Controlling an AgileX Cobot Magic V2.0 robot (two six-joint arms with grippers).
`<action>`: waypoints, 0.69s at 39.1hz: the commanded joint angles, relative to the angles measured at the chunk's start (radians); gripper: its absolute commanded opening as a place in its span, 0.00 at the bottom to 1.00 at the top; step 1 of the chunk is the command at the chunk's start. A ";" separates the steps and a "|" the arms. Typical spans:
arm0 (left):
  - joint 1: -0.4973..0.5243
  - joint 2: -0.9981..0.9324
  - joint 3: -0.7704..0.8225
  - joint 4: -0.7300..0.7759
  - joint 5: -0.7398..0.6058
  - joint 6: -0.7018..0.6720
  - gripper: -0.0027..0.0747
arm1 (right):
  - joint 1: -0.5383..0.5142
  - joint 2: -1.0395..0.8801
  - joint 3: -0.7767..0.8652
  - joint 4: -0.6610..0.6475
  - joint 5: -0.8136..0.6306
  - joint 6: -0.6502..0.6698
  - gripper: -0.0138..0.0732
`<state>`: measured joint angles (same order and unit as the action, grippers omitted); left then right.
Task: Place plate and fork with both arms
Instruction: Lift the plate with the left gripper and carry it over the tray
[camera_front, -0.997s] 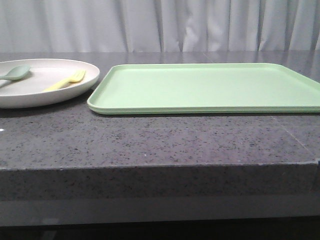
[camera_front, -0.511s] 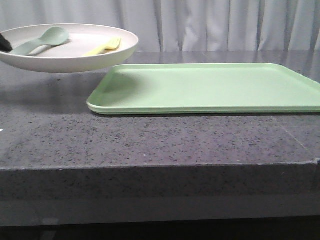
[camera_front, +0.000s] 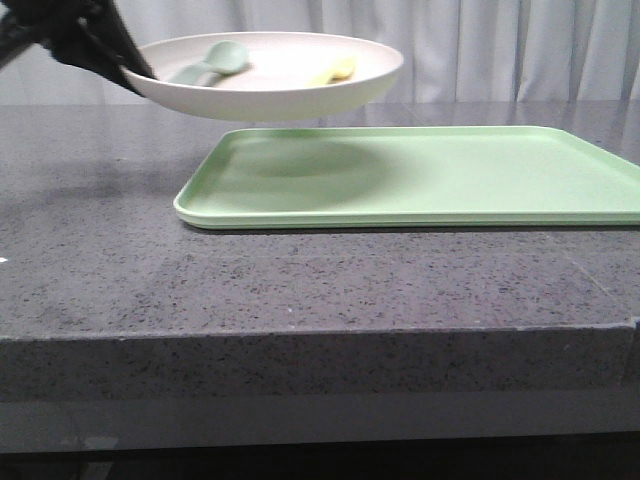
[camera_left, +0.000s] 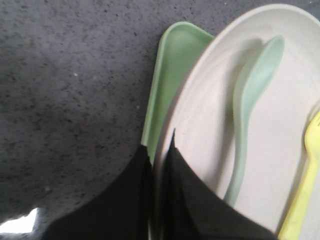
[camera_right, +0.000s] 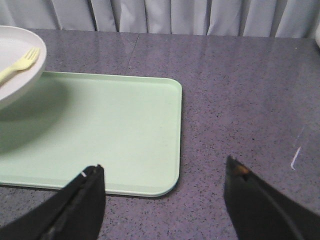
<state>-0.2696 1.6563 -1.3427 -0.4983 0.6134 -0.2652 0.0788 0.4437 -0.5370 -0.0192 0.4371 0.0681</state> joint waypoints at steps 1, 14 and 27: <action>-0.058 -0.018 -0.052 0.033 -0.112 -0.104 0.01 | -0.002 0.014 -0.036 -0.001 -0.086 -0.006 0.76; -0.178 0.053 -0.054 0.140 -0.200 -0.309 0.01 | -0.002 0.014 -0.036 -0.001 -0.086 -0.006 0.76; -0.231 0.113 -0.054 0.163 -0.243 -0.372 0.01 | -0.002 0.014 -0.036 -0.001 -0.086 -0.006 0.76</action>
<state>-0.4886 1.8049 -1.3588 -0.3228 0.4435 -0.6172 0.0788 0.4437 -0.5370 -0.0192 0.4371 0.0681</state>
